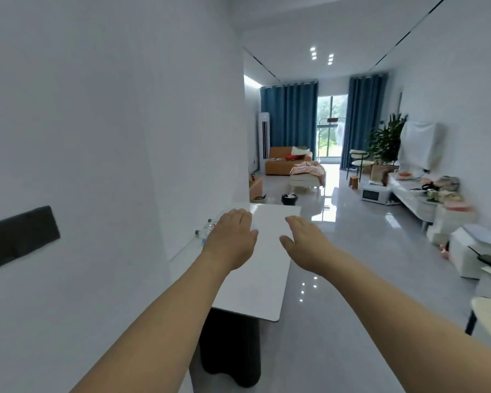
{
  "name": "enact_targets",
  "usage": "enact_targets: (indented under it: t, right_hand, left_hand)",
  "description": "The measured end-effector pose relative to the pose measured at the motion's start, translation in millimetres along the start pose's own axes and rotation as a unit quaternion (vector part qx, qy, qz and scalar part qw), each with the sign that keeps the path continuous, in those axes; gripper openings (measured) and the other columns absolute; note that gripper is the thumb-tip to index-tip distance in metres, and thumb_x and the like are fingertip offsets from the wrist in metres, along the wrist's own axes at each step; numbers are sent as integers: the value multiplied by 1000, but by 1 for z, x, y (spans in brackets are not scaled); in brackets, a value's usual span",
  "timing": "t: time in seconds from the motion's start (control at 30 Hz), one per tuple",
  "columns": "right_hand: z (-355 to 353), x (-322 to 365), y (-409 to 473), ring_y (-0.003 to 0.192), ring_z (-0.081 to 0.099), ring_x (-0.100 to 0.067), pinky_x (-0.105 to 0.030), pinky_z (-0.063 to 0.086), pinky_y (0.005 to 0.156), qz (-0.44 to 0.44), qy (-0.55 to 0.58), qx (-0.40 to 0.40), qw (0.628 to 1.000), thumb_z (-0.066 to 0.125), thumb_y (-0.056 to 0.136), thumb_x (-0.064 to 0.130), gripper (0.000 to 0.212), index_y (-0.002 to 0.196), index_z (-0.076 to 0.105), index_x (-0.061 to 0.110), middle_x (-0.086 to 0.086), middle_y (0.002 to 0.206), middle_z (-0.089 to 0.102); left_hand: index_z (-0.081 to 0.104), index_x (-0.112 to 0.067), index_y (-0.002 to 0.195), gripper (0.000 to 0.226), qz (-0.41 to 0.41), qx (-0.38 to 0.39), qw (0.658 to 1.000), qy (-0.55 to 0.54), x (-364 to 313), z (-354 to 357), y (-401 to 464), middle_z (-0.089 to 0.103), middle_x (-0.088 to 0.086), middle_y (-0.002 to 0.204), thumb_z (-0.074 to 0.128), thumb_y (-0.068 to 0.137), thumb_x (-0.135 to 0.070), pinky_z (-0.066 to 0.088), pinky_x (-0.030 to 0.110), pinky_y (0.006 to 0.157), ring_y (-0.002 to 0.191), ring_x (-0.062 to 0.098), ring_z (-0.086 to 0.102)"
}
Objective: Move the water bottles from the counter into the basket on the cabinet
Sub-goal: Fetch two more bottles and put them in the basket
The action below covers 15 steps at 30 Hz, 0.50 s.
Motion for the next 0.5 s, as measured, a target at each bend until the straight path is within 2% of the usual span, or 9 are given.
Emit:
enact_targets:
  t: [0.1, 0.27, 0.5]
  right_hand:
    - [-9, -37, 18, 133, 34, -27, -36, 25, 110, 17, 2, -7, 1000, 41, 99, 29, 49, 143, 34, 7, -10, 146, 40]
    - [-22, -86, 53, 138, 27, -28, -36, 21, 111, 37, 6, -13, 999, 40, 100, 28, 50, 144, 32, 7, -10, 150, 36]
    - [-16, -140, 104, 140, 25, -26, -34, 18, 113, 48, 6, 0, 999, 39, 101, 28, 52, 146, 29, 5, -11, 153, 31]
  left_hand:
    - [38, -5, 145, 50, 8, 4, 1000, -13, -16, 17, 35, 40, 12, 151, 38, 104, -33, 26, 36, 114, 137, 27, 35]
    - [36, -3, 146, 51, 16, 8, 999, -26, -28, 41, 90, 37, 13, 153, 36, 104, -32, 23, 36, 115, 140, 27, 32]
    - [39, -3, 143, 48, 22, 16, 999, -39, -38, 93, 158, 43, 14, 147, 37, 103, -30, 28, 36, 113, 134, 28, 38]
Point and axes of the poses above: each hand's wrist, its own y-axis towards the middle knuckle, its own z-axis out of the palm, x = y × z, the point moved 8 cm from there along y, towards the middle knuckle
